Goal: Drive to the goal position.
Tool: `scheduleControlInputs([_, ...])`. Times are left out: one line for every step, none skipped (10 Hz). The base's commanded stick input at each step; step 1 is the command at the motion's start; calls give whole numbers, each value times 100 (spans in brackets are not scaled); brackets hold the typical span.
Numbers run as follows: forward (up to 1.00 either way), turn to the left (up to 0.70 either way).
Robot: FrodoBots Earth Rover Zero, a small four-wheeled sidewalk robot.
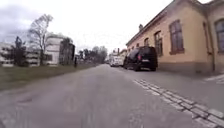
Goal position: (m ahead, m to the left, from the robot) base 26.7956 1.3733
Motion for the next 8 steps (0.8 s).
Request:
scheduleControlInputs([100, 21])
scheduleControlInputs([100, 0])
scheduleControlInputs([100, 0])
scheduleControlInputs([100, 0])
scheduleControlInputs([100, 0])
scheduleControlInputs([100, 0])
scheduleControlInputs([100, 0])
scheduleControlInputs([100, 0])
